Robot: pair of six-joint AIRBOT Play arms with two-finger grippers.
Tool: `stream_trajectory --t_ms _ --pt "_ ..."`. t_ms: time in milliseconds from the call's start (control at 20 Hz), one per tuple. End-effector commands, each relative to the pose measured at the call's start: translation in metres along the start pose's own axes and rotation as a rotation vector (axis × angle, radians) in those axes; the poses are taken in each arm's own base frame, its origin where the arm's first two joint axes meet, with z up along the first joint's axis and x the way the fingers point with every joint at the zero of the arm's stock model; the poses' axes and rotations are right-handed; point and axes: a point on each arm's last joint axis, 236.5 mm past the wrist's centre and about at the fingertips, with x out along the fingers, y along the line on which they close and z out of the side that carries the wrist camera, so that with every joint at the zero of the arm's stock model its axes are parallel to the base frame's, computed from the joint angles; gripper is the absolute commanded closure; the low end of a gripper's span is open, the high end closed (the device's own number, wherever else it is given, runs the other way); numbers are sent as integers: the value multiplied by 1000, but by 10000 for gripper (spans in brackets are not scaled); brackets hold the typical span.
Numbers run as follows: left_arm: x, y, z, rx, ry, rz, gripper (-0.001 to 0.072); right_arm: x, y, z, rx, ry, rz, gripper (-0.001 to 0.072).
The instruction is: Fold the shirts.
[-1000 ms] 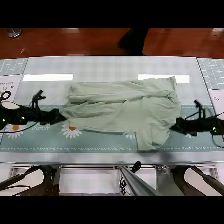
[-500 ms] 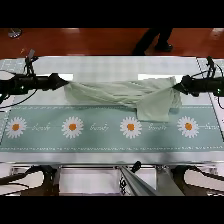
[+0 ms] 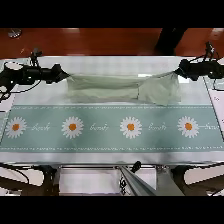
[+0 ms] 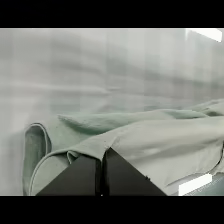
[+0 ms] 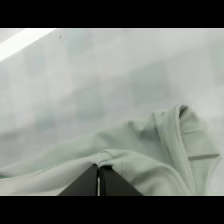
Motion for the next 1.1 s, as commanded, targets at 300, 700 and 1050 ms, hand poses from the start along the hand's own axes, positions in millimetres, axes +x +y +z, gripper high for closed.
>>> stream_trajectory --t_ms 300,700,1050 --pt "39 22 -28 -60 104 4 637 36 -21 -4 29 28 -32 613" --pt "-29 24 -28 -91 160 -75 346 -46 -111 -58 40 318 -154 93" --pt "-58 -33 -17 48 104 -101 351 1 -80 -94 202 456 118 91"
